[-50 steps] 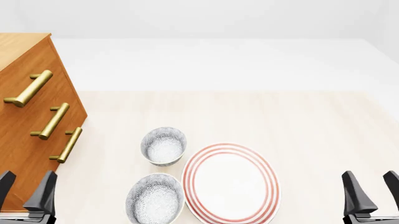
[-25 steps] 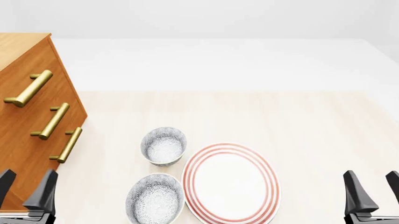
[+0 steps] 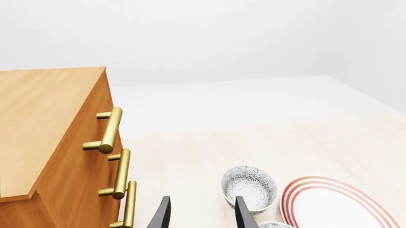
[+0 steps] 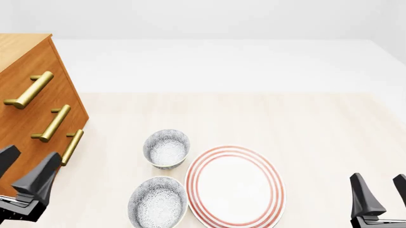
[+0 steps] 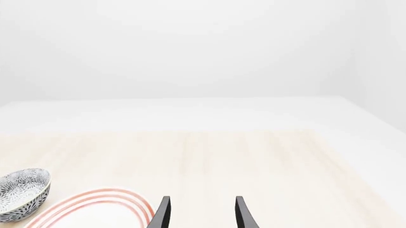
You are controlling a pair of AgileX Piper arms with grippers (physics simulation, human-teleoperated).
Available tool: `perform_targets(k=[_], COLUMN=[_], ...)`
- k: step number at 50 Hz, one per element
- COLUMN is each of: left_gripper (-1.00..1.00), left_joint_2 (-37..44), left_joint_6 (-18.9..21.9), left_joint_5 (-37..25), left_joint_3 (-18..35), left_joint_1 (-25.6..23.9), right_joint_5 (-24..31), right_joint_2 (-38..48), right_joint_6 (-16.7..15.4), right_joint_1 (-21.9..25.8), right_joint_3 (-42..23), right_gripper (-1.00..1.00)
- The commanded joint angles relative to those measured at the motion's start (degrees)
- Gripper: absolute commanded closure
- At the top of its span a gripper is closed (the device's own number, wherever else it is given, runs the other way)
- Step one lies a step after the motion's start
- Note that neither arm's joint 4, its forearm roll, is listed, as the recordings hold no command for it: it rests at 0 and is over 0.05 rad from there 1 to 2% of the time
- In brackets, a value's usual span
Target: Stack the bowl in the middle on the bowl at the back.
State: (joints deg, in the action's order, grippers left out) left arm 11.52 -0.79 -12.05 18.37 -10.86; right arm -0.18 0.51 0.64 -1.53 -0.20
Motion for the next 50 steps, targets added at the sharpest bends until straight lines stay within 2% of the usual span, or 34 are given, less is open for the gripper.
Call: perform_targets(k=[1, 3, 8, 9, 10, 14, 15, 17, 22, 23, 27, 29, 30, 32, 34, 44, 50], left_gripper=[-1.0, -1.0, -1.0, -1.0, -1.0, -1.0, -1.0, -1.0, -1.0, -1.0, -1.0, -1.0, -1.0, -1.0, -1.0, -1.0, -1.0], left_joint_2=[12.5, 16.6, 19.3, 19.8, 20.9, 23.5, 24.0, 25.3, 27.6, 27.9, 28.7, 29.0, 28.8, 29.9, 29.8, 31.2, 33.6], left_joint_6=[-0.5, -2.7, -1.9, -2.8, -6.6, -5.8, -8.6, -8.0, -11.9, -13.9, -16.3, -18.6, -21.8, -20.8, -23.8, -24.6, -25.1], left_joint_5=[-6.0, -7.8, -11.3, -12.0, -13.1, -16.0, -17.0, -18.8, -20.7, -21.2, -21.4, -21.2, -20.9, -20.7, -20.2, -20.0, -17.1], left_joint_3=[7.6, 10.0, 13.2, 13.8, 14.4, 16.5, 17.3, 18.9, 20.3, 20.5, 20.1, 19.2, 18.2, 17.7, 16.1, 13.3, 9.3], left_joint_1=[-5.1, -4.3, -5.9, -6.9, -7.9, -9.1, -9.9, -10.5, -13.4, -14.5, -16.1, -17.5, -18.4, -18.6, -19.7, -20.5, -22.0], right_joint_5=[0.0, 0.0, 0.0, 0.1, 0.1, 0.0, 0.0, 0.0, 0.0, 0.1, 0.1, 0.1, 0.1, 0.1, 0.1, 0.1, 0.1], right_joint_2=[0.0, -0.1, -0.2, -0.2, -0.1, 0.0, 0.0, 0.0, -0.1, -0.1, -0.1, -0.1, -0.1, -0.2, -0.2, -0.2, -0.2], right_joint_6=[0.6, 0.6, 0.6, 0.6, 0.6, 0.6, 0.7, 0.8, 0.9, 0.9, 1.0, 1.0, 1.0, 1.1, 1.2, 1.4, 1.7], right_joint_1=[-0.1, -0.2, -0.2, -0.1, -0.1, -0.1, -0.1, -0.1, -0.2, -0.2, -0.2, -0.3, -0.3, -0.3, -0.4, -0.5, -0.6], right_joint_3=[0.0, 0.0, 0.0, 0.0, 0.0, 0.0, 0.0, 0.0, 0.0, 0.0, 0.0, 0.0, 0.0, 0.0, 0.0, 0.0, 0.0], right_gripper=[-1.0, -1.0, -1.0, -1.0, -1.0, -1.0, -1.0, -1.0, -1.0, -1.0, -1.0, -1.0, -1.0, -1.0, -1.0, -1.0, -1.0])
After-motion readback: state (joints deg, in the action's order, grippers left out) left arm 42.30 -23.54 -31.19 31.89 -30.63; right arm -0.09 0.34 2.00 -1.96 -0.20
